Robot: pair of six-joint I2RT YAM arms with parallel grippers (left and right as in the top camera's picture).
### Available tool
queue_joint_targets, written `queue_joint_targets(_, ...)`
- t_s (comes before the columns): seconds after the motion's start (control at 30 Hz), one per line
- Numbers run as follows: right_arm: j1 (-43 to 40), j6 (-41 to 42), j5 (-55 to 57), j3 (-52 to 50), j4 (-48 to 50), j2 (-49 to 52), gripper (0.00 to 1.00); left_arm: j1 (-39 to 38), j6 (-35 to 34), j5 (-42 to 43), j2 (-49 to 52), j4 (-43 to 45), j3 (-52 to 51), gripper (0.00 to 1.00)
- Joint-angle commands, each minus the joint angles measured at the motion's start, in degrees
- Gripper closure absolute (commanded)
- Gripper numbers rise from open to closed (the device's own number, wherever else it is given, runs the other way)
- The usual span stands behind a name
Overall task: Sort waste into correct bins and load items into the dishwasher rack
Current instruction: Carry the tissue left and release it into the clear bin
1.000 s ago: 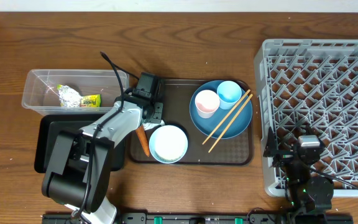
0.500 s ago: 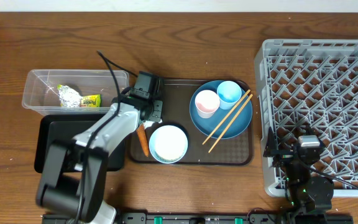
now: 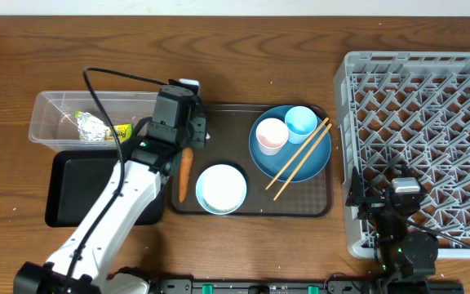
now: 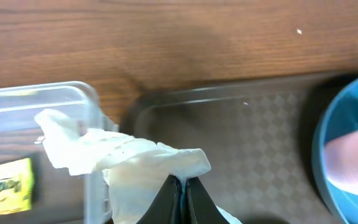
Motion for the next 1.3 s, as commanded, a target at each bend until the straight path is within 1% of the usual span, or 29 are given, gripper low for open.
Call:
queue_joint_targets(0.0, -0.63, 0.76, -0.13, -0.07, -0.24, -0.02, 0.01, 0.7, -0.85, -8.96, -0.37, 0.5, -0.26, 0.94)
queue_joint_targets(0.07, -0.63, 0.76, -0.13, -0.07, -0.24, -0.02, 0.01, 1.14, -3.43, -14.84, -0.33, 0.48, -0.26, 0.94)
queue_joint_targets(0.2, -0.63, 0.76, -0.15, -0.07, -0.24, 0.15, 0.01, 3.04, -7.58, -20.61, -0.33, 0.68, -0.26, 0.94)
queue_joint_targets(0.47, -0.61, 0.76, -0.13, -0.07, -0.24, 0.28, 0.01, 10.75, -17.0, -21.38, 0.79, 0.68, -0.55, 0.93)
queue_joint_targets(0.63, -0.63, 0.76, -0.15, -0.07, -0.24, 0.31, 0.01, 14.75, -25.18, -21.16, 4.61, 1.16, -0.55, 0.93)
queue_joint_targets(0.87, -0.63, 0.76, -0.15, -0.07, -0.24, 0.31, 0.01, 15.1, -25.9, -20.87, 10.58, 4.57, -0.55, 0.91)
queue_joint_targets(1.0, -0.63, 0.76, -0.13, -0.07, -0.24, 0.31, 0.01, 15.1, -25.9, -19.5, 11.32, 5.03, -0.55, 0.91)
queue_joint_targets(1.07, -0.63, 0.76, -0.13, -0.07, -0.24, 0.31, 0.01, 15.1, -25.88, -17.97, 11.32, 5.27, -0.55, 0.88)
queue_joint_targets(1.2, -0.61, 0.76, -0.15, -0.07, -0.24, 0.31, 0.01, 15.1, -25.88, -17.88, 11.32, 5.22, -0.55, 0.88)
queue_joint_targets(1.27, -0.63, 0.76, -0.15, -0.07, -0.24, 0.31, 0.01, 15.1, -25.88, -17.88, 11.32, 5.2, -0.55, 0.83)
